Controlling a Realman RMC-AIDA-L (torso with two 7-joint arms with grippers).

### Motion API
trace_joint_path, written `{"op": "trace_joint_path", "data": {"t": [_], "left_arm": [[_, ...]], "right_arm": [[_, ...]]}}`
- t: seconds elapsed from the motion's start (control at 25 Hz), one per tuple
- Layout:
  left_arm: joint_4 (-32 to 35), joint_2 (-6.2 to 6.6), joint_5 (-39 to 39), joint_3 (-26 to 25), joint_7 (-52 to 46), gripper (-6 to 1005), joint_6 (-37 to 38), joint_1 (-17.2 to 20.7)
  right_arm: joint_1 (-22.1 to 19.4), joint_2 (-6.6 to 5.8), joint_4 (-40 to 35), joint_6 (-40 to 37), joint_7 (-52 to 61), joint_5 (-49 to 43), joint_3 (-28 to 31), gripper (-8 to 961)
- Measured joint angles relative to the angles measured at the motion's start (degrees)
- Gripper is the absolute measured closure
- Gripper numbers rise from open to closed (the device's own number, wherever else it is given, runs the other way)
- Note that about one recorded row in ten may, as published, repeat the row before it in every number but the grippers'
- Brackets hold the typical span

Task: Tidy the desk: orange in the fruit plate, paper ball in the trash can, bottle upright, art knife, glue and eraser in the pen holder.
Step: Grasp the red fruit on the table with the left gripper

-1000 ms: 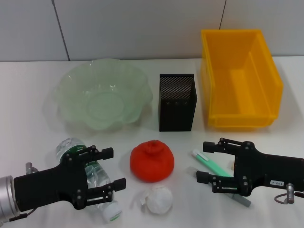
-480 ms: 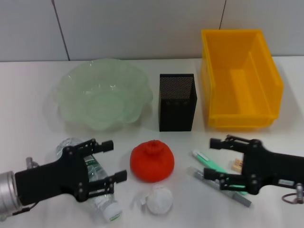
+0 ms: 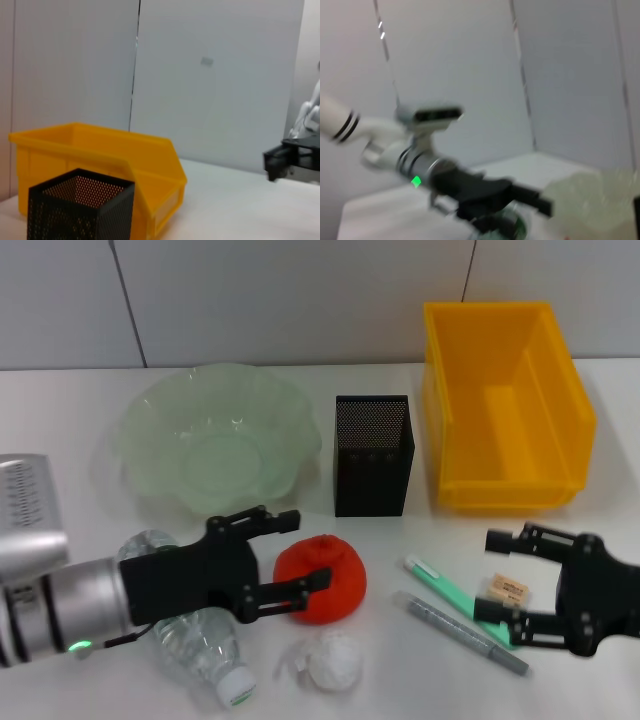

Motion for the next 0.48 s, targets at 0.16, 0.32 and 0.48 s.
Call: {"op": "trace_joint_path", "data": {"t": [0.16,0.32,0.48], "left_arm": [[-2.55,-0.03,0.10,1.27,0.31,203,-4.16,-2.63],[-4.38,-0.02,0.07,2.45,0.32,205,-8.56,-4.49],[-4.58,-0.06,-0.21,3.21,0.01,206,-11.15,-4.69]], "right_arm": [[-0.08,0.26,1.33,0.35,1.88,-3.15,0.01,160],[-0.10,0.34,1.95,0.52,2.97,-4.45,0.26,160],[-0.12,0.42,2.18,0.55,3.23,-4.48,0.45,160]]}}
